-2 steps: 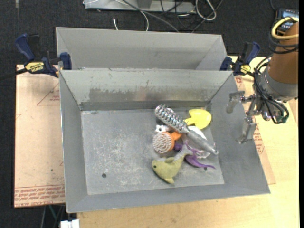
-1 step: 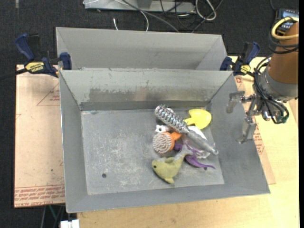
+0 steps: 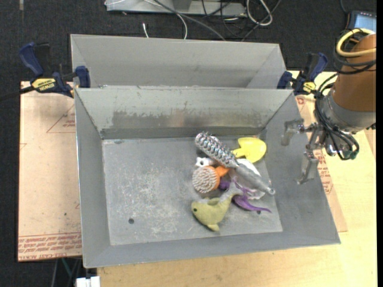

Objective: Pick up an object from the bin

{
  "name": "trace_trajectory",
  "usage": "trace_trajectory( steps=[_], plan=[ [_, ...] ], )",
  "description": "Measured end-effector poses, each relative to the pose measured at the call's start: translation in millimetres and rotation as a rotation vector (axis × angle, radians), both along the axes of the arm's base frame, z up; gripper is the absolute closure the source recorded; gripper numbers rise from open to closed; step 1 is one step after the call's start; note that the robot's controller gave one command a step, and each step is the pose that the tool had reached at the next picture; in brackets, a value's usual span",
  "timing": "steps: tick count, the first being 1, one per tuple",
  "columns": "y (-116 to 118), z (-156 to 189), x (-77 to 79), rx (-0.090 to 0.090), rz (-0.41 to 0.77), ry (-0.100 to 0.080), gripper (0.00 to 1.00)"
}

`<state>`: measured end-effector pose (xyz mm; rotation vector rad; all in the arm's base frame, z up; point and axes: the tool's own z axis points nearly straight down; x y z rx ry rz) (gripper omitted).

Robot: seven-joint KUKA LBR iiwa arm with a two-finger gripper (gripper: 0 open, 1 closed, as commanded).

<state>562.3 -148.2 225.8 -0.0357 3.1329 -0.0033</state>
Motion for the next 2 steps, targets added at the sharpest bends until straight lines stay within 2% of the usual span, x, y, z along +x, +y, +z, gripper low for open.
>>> trace_trajectory(
  steps=[1, 2],
  plan=[
    [11, 3, -3.6, 0.001, -0.007, 0.0, 0.0],
    [40, -67, -2.8, 0.005, 0.116, 0.01, 0.0]
  ],
)
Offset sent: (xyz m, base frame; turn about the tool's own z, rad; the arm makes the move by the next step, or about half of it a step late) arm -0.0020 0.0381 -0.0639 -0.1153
